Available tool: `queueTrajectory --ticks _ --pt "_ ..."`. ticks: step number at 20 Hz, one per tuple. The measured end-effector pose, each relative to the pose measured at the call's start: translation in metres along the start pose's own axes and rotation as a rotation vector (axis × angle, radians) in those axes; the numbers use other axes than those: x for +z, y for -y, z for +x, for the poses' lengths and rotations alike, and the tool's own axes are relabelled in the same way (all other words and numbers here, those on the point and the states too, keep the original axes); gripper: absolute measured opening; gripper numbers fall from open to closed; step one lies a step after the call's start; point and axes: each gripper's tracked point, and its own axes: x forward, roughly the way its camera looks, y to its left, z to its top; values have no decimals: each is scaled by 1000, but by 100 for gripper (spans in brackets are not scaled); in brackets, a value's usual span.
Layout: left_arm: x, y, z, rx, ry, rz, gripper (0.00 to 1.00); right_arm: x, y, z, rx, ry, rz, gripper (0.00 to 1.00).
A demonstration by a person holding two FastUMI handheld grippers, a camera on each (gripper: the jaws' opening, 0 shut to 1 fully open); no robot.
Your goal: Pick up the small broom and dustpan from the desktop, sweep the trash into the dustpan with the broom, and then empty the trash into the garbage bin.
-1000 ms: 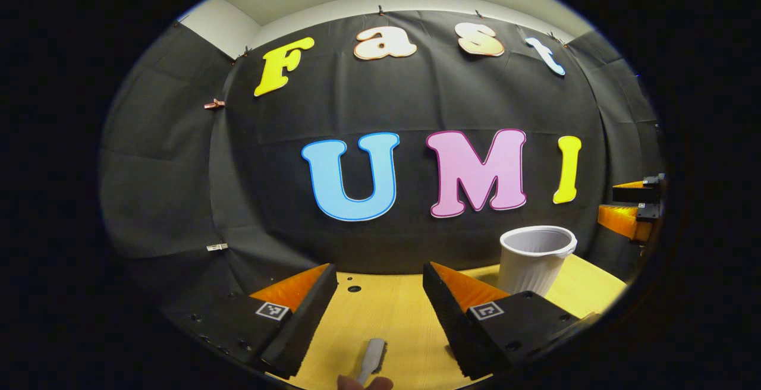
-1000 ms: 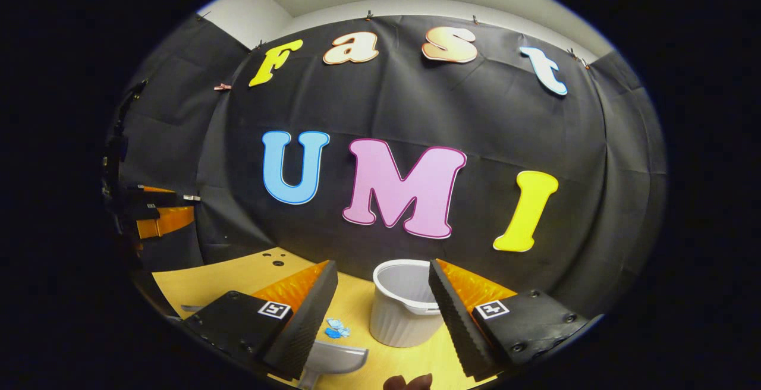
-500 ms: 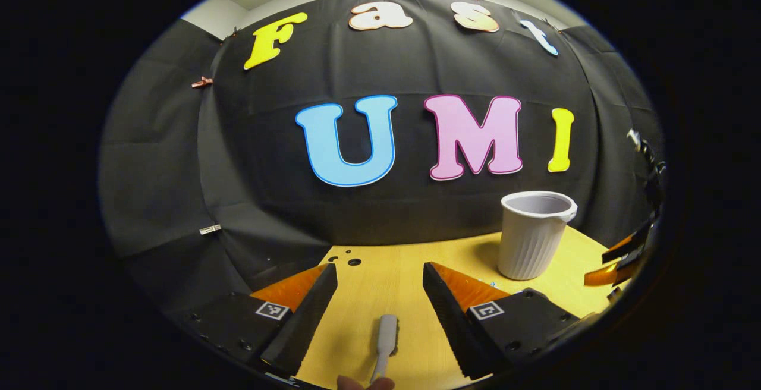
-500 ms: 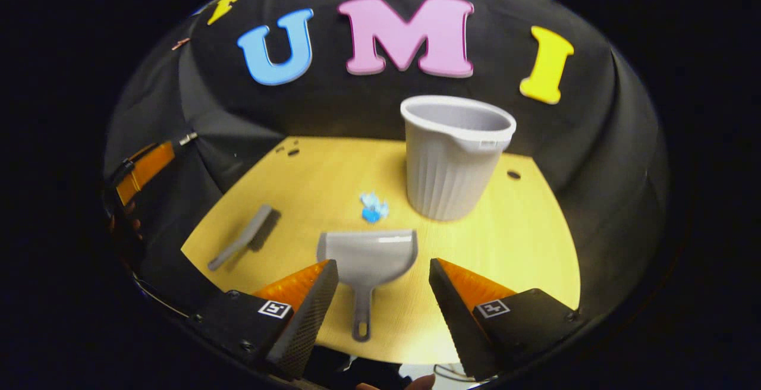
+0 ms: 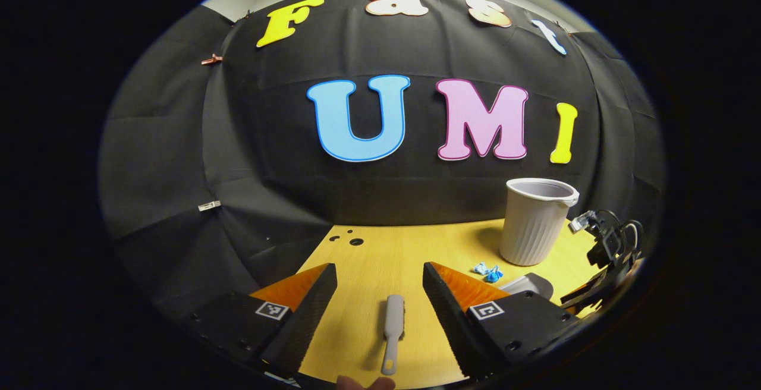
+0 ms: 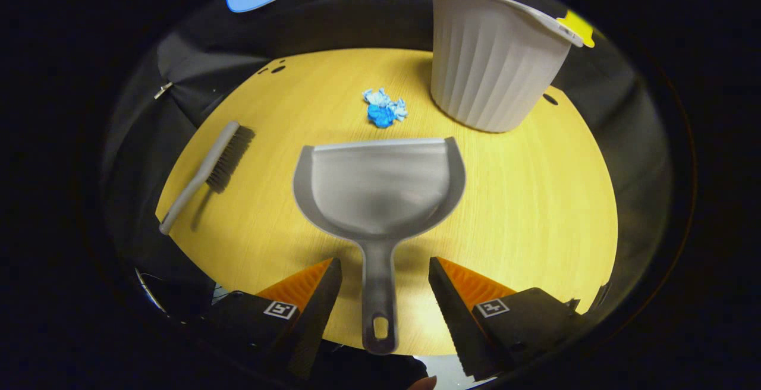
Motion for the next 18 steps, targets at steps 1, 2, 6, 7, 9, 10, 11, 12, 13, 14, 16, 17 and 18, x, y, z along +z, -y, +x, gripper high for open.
queueTrajectory --ticks 1,2,6,7,9,10,11,12,13,14,16,17,18 --pt "-3 -3 0 4 -6 -4 94 -1 0 10 -7 -10 -2 92" --pt "-7 -5 -1 10 -12 -8 94 0 0 19 -14 -17 -6 90" --pt "-14 -12 -3 25 -23 -11 95 3 -7 41 -14 -21 -9 87" --pt "-15 -13 -3 25 -25 -10 95 5 -7 46 -21 -19 -13 87" --pt "-20 -13 -2 26 -33 -5 94 3 -3 50 -32 -11 -22 84" --pt "-22 -14 -2 25 -38 -3 94 -2 -2 54 -32 -27 -24 82" --pt "-23 -13 0 23 -42 0 94 7 -1 50 -33 14 -19 78" --pt "-26 -12 0 21 -45 4 95 1 -1 56 -27 9 -27 78" --pt "-27 -11 2 18 -50 8 95 2 -1 53 -22 27 -40 68" --pt "-30 -10 4 13 -57 10 94 3 -1 52 -17 34 -52 72" --pt "-38 -7 10 4 -75 12 95 4 -1 54 -7 44 -64 67" --pt "-41 -6 14 -3 -88 14 94 2 0 54 -7 46 -58 67" --pt "-47 -3 18 -10 -101 17 95 5 2 54 -16 50 -52 67"
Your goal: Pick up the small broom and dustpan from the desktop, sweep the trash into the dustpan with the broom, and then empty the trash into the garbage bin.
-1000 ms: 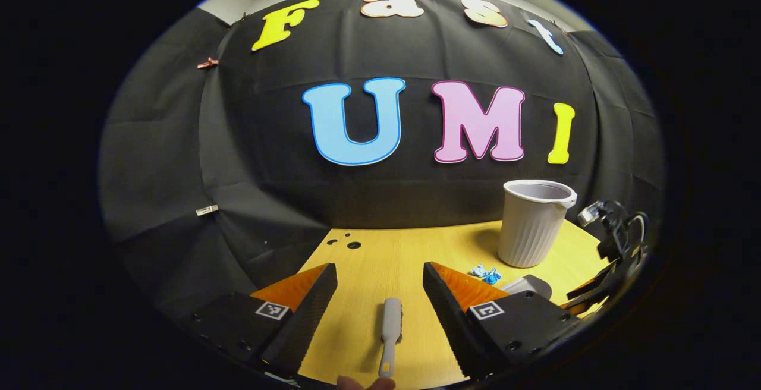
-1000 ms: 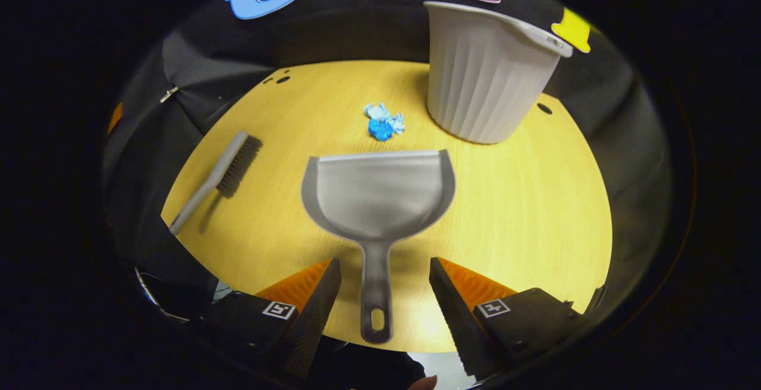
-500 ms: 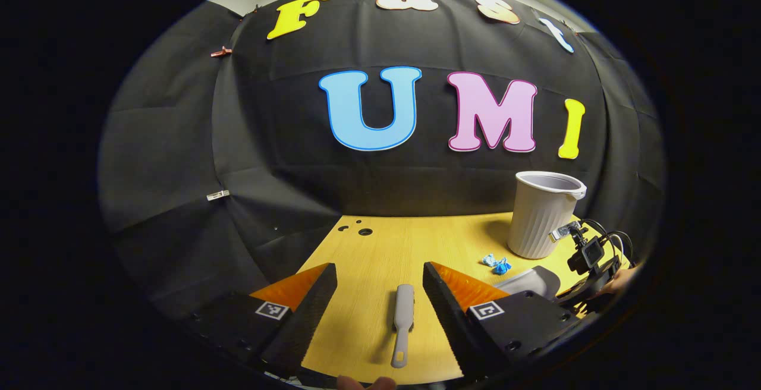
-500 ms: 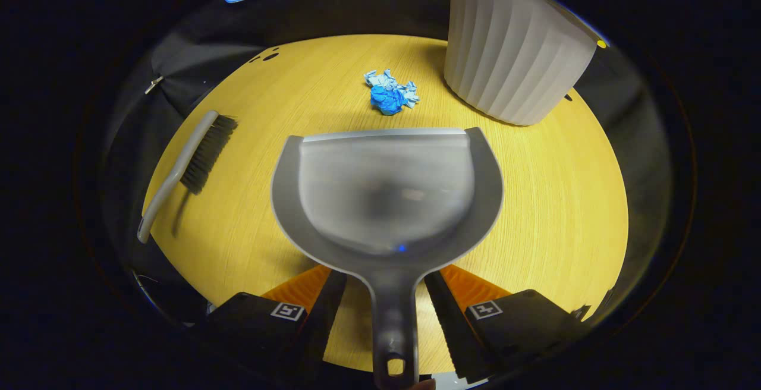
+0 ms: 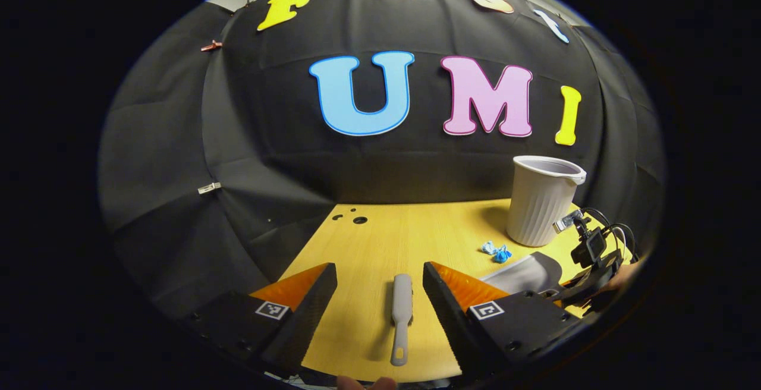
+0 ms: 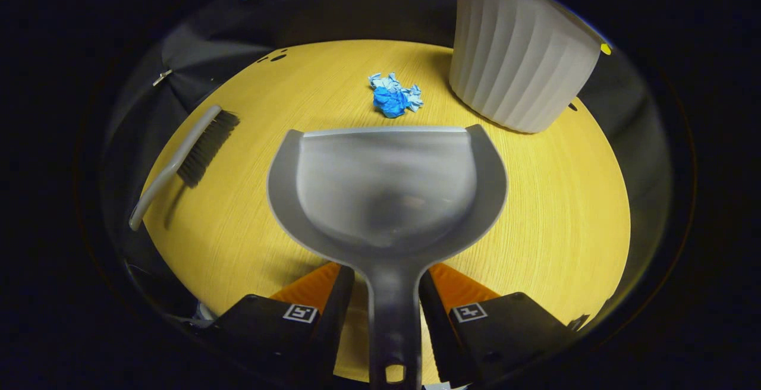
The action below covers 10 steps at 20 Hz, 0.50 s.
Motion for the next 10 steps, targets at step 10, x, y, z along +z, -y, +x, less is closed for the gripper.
queueTrajectory --ticks 10 --pt "-90 24 44 -129 -291 26 95 -11 11 -30 81 23 -144 38"
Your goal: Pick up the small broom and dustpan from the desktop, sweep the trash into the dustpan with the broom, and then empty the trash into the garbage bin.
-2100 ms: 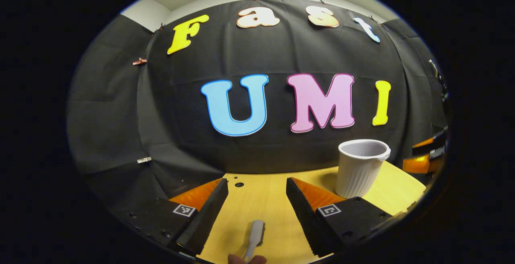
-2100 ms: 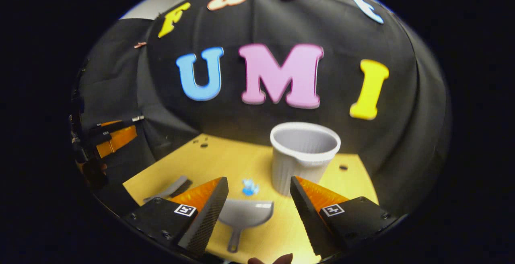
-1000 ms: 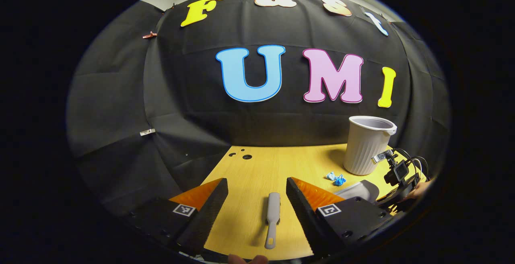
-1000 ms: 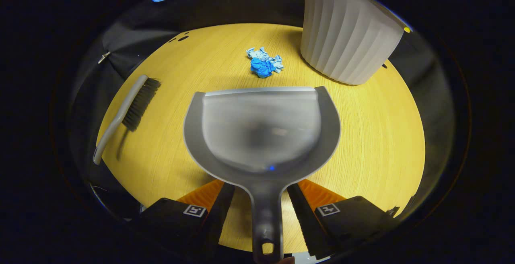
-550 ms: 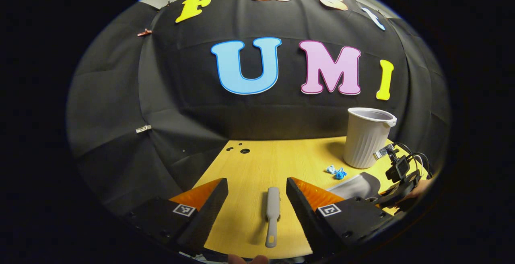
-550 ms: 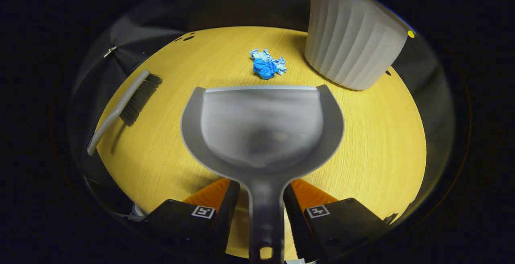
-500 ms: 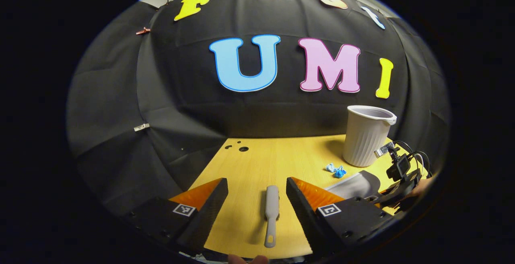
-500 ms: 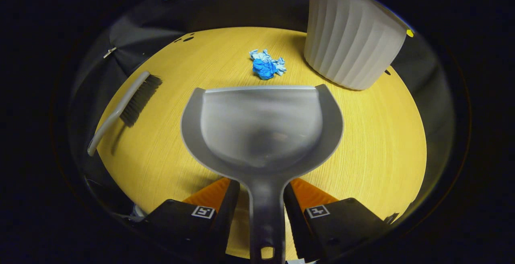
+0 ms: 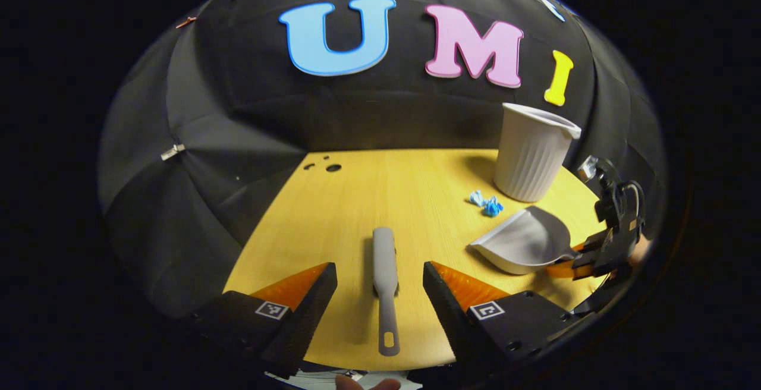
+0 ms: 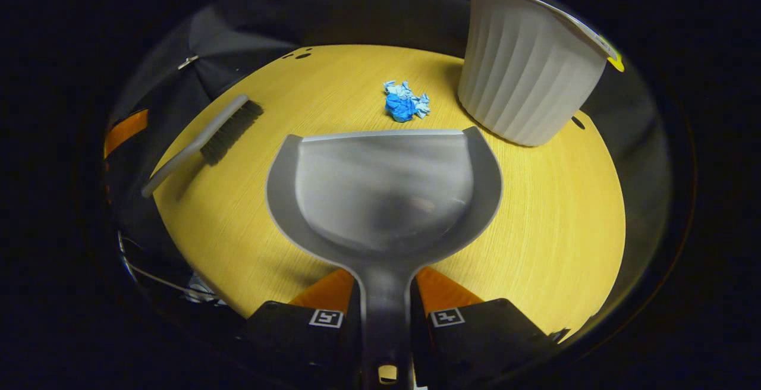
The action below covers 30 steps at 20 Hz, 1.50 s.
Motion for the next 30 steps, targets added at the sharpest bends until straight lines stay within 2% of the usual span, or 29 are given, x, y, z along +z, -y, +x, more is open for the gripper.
queueTrajectory --ticks 3,5,8,10,15,19,20,24,25,26,30 --pt "-32 5 21 -33 -136 33 95 -7 8 -14 26 -11 -27 38" --pt "-54 2 35 -29 -228 49 95 -9 18 -21 17 -4 -36 38" --pt "-81 11 55 -61 -357 21 95 -11 30 -27 4 1 -30 38" --pt "-91 11 63 -53 -423 13 95 -11 36 -26 -6 1 -22 38" --pt "-111 5 88 0 -545 -22 94 -15 43 -27 3 -6 -18 38" --pt "-113 8 98 -21 -572 -8 90 -15 44 -26 22 -14 -24 38" --pt "-111 10 99 -36 -568 14 86 -15 44 -25 28 -20 -27 38" --pt "-103 17 106 -90 -567 88 35 -16 44 -25 38 -37 -43 38" --pt "-99 13 109 -72 -578 111 34 -15 44 -24 34 -36 -50 38" --pt "-88 12 117 -65 -560 132 25 -16 44 -25 34 -36 -58 38" --pt "-23 39 164 -112 -467 179 25 -18 50 -27 26 -69 -85 38"
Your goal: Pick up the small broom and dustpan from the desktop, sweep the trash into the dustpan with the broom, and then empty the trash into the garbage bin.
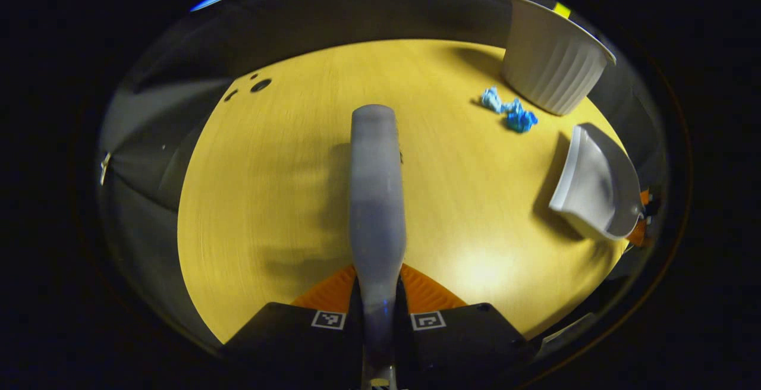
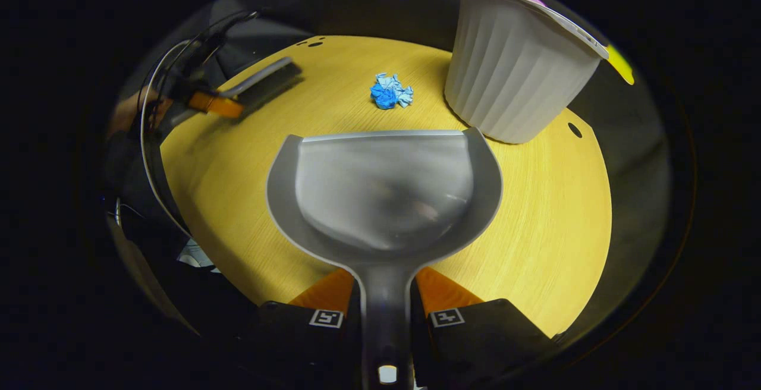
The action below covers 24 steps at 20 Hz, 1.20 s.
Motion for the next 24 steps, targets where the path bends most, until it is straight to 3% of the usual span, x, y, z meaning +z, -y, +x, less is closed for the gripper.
queueTrajectory --ticks 4,8,9,18,21,24 --pt "65 23 21 -12 27 160 25 -1 7 2 10 -36 32 38" --pt "100 57 37 -75 32 250 22 2 13 -1 19 -52 64 38" --pt "106 65 41 -86 33 269 25 1 15 -1 20 -54 69 38" --pt "128 96 68 -94 9 377 25 2 22 -1 36 -59 82 38" --pt "123 114 69 -147 -2 400 22 6 18 -4 42 -63 72 38" --pt "114 135 62 -219 7 471 28 13 16 -2 48 -65 53 38"
